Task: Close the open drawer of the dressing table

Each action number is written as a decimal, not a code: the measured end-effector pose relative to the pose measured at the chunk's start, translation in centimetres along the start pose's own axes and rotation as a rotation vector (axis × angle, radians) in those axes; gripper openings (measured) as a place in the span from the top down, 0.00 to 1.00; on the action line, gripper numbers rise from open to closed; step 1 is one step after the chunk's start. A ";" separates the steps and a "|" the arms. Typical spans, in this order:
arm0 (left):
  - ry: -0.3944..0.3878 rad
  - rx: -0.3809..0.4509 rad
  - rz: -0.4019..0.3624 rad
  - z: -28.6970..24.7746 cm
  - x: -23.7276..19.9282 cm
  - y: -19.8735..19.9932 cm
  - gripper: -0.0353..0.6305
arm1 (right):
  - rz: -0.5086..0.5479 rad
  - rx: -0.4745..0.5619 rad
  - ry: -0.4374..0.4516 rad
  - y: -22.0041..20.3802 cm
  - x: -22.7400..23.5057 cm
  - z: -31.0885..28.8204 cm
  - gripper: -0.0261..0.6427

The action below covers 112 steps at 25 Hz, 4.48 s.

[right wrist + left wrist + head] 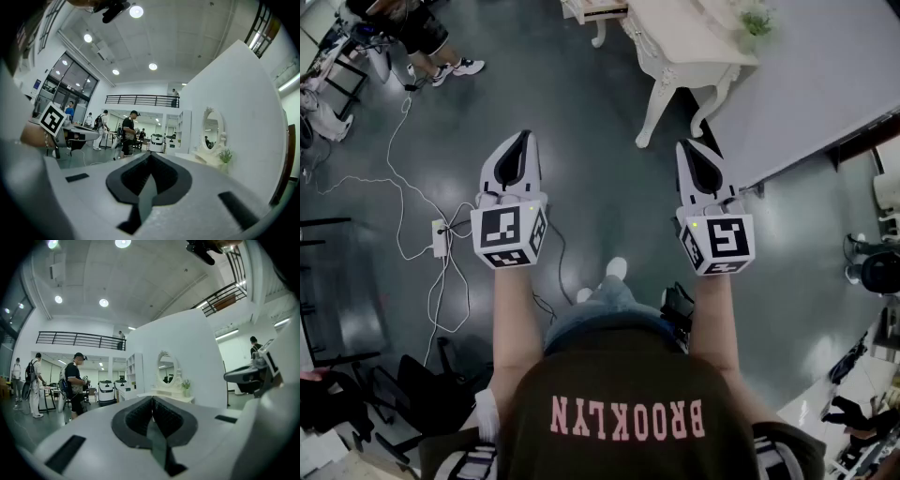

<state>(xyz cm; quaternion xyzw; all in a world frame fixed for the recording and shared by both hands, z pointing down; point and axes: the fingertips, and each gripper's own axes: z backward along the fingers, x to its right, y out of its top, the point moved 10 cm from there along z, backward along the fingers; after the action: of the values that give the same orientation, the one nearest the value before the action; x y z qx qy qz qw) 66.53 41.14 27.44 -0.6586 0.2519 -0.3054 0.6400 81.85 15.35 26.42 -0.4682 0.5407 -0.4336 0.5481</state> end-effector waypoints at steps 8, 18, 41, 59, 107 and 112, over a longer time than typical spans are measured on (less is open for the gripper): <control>0.006 0.005 -0.015 0.0 -0.7 0.2 0.94 | -0.011 0.019 0.011 -0.2 -0.4 -0.7 0.97; 0.013 0.013 -0.023 -2.9 -0.1 0.1 0.94 | -0.021 0.075 0.042 -0.3 1.3 -3.8 0.97; -0.013 0.028 -0.008 -19.5 -8.9 -0.9 0.94 | -0.038 0.065 0.052 -1.7 4.8 -21.0 0.97; -0.102 -0.001 0.001 -39.2 -25.7 -1.6 0.94 | -0.049 0.029 -0.028 -0.3 4.6 -45.1 0.97; -0.178 -0.138 -0.015 -85.4 -31.9 -6.7 0.94 | -0.150 -0.104 -0.169 -8.7 28.0 -80.7 0.97; -0.219 -0.148 0.017 -88.9 -32.7 -7.9 0.94 | -0.139 -0.123 -0.210 -9.4 29.3 -82.4 0.97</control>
<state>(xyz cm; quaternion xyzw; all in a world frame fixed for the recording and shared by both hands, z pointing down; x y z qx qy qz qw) -20.78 3.93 32.19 -0.7313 0.2079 -0.2069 0.6158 0.98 -18.78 32.12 -0.5802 0.4723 -0.3853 0.5403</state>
